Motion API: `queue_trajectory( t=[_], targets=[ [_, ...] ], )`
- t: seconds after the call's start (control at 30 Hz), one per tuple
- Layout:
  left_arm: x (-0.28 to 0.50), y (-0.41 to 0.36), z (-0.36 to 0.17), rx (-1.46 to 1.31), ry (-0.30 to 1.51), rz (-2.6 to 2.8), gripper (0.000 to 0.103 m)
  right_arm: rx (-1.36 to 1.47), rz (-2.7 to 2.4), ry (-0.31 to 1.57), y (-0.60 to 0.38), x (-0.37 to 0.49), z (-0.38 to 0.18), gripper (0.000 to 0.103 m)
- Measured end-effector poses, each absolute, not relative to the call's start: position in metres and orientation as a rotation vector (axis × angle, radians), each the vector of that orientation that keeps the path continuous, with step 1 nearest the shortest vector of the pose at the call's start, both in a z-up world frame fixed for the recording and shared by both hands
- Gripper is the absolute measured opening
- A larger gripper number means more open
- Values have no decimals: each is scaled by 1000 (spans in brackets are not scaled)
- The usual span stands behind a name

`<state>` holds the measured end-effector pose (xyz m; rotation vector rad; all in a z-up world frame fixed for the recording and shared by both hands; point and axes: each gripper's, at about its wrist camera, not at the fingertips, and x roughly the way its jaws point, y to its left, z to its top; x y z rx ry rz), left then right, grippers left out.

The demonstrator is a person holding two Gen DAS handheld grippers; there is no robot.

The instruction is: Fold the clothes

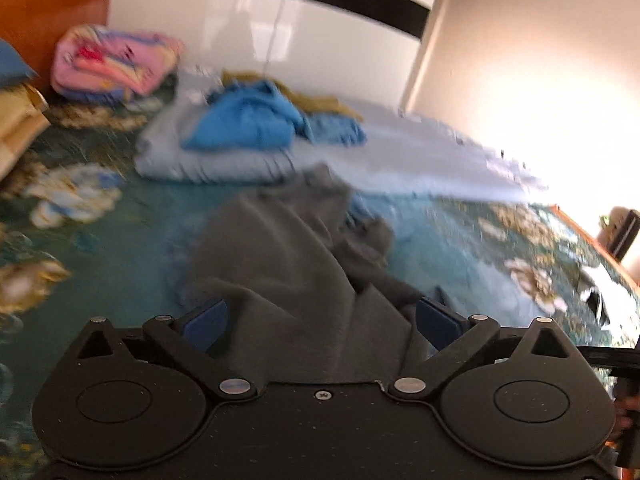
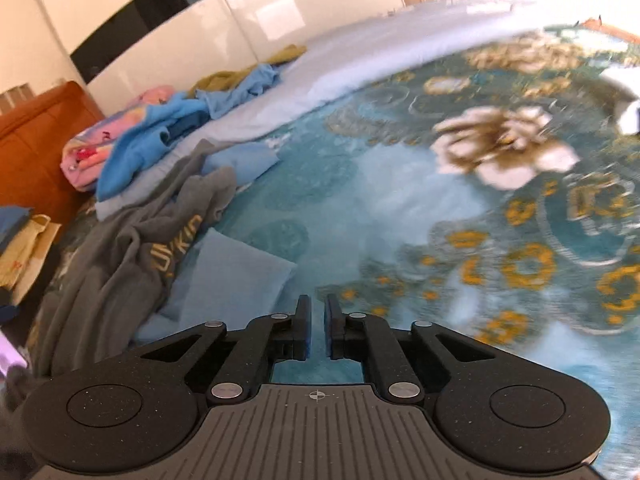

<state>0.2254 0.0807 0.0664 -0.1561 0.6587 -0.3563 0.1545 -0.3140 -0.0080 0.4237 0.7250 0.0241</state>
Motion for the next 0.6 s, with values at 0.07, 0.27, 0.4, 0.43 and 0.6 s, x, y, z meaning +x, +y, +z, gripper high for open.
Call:
queue_trajectory(
  t=[0.07, 0.27, 0.4, 0.43, 0.6],
  targets=[
    [234, 70, 52, -166, 708, -369, 99, 411, 24, 707, -318, 145, -3, 16],
    [242, 43, 19, -111, 858, -360, 95, 426, 21, 681, -322, 142, 5, 24],
    [226, 45, 14, -143, 855, -347, 42, 436, 28, 681, -320, 137, 2, 29],
    [223, 44, 13, -129, 861, -335, 30, 442, 29, 686, -319, 136, 1, 30],
    [211, 51, 19, -158, 813, -321, 5, 463, 38, 697, -315, 130, -2, 31]
  ],
)
